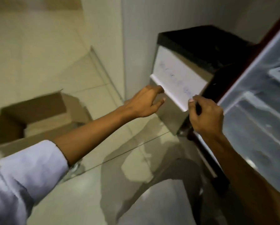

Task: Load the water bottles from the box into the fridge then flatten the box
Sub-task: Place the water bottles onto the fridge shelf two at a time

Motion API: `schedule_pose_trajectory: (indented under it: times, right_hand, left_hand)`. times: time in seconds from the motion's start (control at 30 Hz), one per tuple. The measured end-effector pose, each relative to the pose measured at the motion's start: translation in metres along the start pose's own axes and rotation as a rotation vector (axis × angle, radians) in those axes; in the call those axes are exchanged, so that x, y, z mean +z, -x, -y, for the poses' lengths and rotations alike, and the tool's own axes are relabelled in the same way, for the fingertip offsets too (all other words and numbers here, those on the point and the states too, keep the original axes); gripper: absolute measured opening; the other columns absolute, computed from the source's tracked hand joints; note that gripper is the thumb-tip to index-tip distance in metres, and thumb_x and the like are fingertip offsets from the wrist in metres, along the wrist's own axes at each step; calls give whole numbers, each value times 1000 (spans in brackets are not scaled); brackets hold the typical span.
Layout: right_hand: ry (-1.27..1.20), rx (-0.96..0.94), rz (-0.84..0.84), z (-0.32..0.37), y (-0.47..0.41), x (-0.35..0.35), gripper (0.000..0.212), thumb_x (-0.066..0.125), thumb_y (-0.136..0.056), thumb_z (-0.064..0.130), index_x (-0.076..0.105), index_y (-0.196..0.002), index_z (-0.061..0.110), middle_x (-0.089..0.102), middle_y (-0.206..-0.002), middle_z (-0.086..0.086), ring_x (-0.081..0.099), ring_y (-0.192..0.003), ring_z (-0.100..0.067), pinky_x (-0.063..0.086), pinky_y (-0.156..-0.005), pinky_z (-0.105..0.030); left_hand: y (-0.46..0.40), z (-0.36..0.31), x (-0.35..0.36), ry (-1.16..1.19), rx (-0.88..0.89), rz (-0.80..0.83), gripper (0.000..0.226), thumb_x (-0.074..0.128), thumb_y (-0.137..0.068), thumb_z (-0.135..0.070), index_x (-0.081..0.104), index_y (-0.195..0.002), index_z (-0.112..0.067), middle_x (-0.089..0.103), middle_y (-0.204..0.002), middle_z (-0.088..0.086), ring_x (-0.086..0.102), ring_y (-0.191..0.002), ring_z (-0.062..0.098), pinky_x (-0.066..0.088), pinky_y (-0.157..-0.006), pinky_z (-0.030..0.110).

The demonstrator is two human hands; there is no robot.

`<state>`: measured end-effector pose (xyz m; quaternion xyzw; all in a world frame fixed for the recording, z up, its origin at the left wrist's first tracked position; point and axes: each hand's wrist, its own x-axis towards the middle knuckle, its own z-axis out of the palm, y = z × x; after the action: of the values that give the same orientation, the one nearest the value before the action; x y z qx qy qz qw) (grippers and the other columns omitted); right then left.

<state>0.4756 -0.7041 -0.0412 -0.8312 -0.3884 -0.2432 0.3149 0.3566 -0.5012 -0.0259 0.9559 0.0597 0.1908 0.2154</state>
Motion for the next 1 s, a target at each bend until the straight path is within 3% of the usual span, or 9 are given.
schedule_pose_trajectory:
  times: [0.1,0.3,0.43,0.63,0.77,0.9,1.0]
  right_hand:
    - [-67,-227,-25,39,31,50,23,60,-96,18,72,-93,-2,72,-89,-16,68,-79,-32,55,-71,-36]
    - [-315,-285,175,105,76,117,35,59,-96,32,73,-105,1,74,-103,-13,70,-92,-27,58,-78,-37]
    - [-317,-303,387,152,93,134,37,57,-95,37,72,-112,7,73,-110,-9,69,-99,-25,57,-80,-35]
    - [-435,-445,558,211,110,169,34,58,-92,31,72,-111,7,73,-108,-8,69,-96,-23,58,-78,-33]
    - [-472,-517,677,246,116,196,28,61,-89,17,70,-114,7,73,-108,-9,68,-96,-24,57,-75,-33]
    - [-422,-588,928,277,116,232,38,61,-88,7,62,-126,9,68,-118,-9,63,-105,-27,56,-85,-39]
    - [-320,-702,1103,297,111,259,57,66,-87,7,48,-141,12,54,-141,-9,54,-122,-29,50,-98,-39]
  left_hand:
    - [50,33,2,-20,-150,-5,37,51,-95,-32,59,-119,-5,65,-117,11,60,-105,26,45,-87,31]
    - [163,84,8,-21,-460,-24,38,53,-96,-32,57,-122,-5,64,-118,11,59,-108,26,43,-90,32]
    - [226,101,13,-28,-675,-31,38,56,-95,-30,55,-124,-7,62,-123,10,56,-113,24,41,-92,31]
    - [289,135,-2,-65,-965,-136,35,67,-88,-27,57,-118,-12,63,-114,7,59,-104,23,53,-87,39]
    - [314,152,-8,-145,-1132,-89,50,75,-82,-29,54,-125,-14,60,-124,7,60,-107,22,55,-89,38]
    - [320,160,3,-197,-1233,9,55,76,-80,-28,54,-129,-14,58,-128,9,59,-110,24,52,-90,35]
    - [320,165,9,-198,-1246,74,57,75,-81,-28,55,-132,-14,58,-126,11,59,-109,26,50,-90,36]
